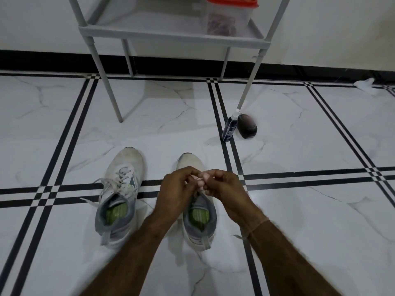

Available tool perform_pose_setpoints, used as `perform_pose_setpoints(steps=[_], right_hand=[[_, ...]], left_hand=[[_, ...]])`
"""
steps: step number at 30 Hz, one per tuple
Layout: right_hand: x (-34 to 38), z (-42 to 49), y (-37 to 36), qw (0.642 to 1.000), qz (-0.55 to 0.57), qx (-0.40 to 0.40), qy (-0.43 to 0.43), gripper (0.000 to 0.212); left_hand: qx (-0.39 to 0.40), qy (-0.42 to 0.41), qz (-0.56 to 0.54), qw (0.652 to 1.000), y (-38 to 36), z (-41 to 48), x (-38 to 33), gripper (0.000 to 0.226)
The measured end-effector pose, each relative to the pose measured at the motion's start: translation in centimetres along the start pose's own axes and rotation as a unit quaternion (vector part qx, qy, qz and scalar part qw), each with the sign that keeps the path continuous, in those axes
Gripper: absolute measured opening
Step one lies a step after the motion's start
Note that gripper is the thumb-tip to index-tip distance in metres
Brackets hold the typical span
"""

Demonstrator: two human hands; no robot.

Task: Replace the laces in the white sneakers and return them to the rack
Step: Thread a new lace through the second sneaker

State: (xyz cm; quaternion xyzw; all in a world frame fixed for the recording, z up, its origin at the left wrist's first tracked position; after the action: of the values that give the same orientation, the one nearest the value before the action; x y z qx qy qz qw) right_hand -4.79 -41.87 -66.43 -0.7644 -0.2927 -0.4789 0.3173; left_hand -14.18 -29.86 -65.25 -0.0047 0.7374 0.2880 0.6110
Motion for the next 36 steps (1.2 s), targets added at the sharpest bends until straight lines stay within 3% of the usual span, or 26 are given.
perform_pose_setpoints(steps=[4, 7, 10, 14, 17, 23, 31, 36], right_hand=[[-0.9, -0.7, 1.3, 0.994, -0.101, -0.051, 0.004, 0.011], [-1.4, -1.2, 1.7, 0.938, -0.337, -0.068, 0.035, 0.019], [-2.1, -1.4, 1.6, 0.907, -0.417, -0.053, 0.031, 0.018], [-1.9, -1.7, 2.1, 0.928, -0.364, -0.073, 0.015, 0.010], [-2.6, -2.0, 2.4, 0.958, -0.279, -0.073, 0.006, 0.028], [-3.3, -2.1, 2.5, 0.978, -0.196, -0.069, -0.003, 0.013], [-3.5, -2.0, 2.5, 0.980, -0.193, -0.056, 0.003, 0.016], [-3.0, -2.2, 1.7, 0.959, -0.275, -0.034, 0.052, 0.016]], left_hand=[[-0.027, 0.011, 0.025, 0.999, 0.8, -0.7, 2.1, 0.005], [-0.048, 0.057, 0.025, 0.997, 0.9, -1.6, 3.3, 0.008], [-0.034, 0.088, 0.039, 0.995, 0.2, -1.7, 4.1, 0.016], [-0.016, 0.096, 0.065, 0.993, -1.3, -1.6, 3.5, 0.015], [-0.015, 0.103, 0.078, 0.991, -2.0, -1.9, 3.4, 0.012], [-0.008, 0.111, 0.101, 0.989, -2.0, -1.7, 3.2, 0.011], [0.031, 0.043, 0.227, 0.972, -2.3, -0.8, 2.0, 0.011], [0.024, 0.036, 0.202, 0.978, -2.4, -0.4, 1.8, 0.010]])
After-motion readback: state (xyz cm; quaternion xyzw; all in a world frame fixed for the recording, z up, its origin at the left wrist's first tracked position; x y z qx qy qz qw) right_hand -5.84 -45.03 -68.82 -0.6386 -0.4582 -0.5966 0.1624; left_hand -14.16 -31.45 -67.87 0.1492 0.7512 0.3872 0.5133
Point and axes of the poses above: each hand's wrist, its own z-axis towards the middle knuckle, its own y-axis out of the back of the hand, x = y × z, the point moved 5 cm from there along z, towards the middle knuckle, and after that the axes turned 9 degrees about x, right-handed, at the moved point
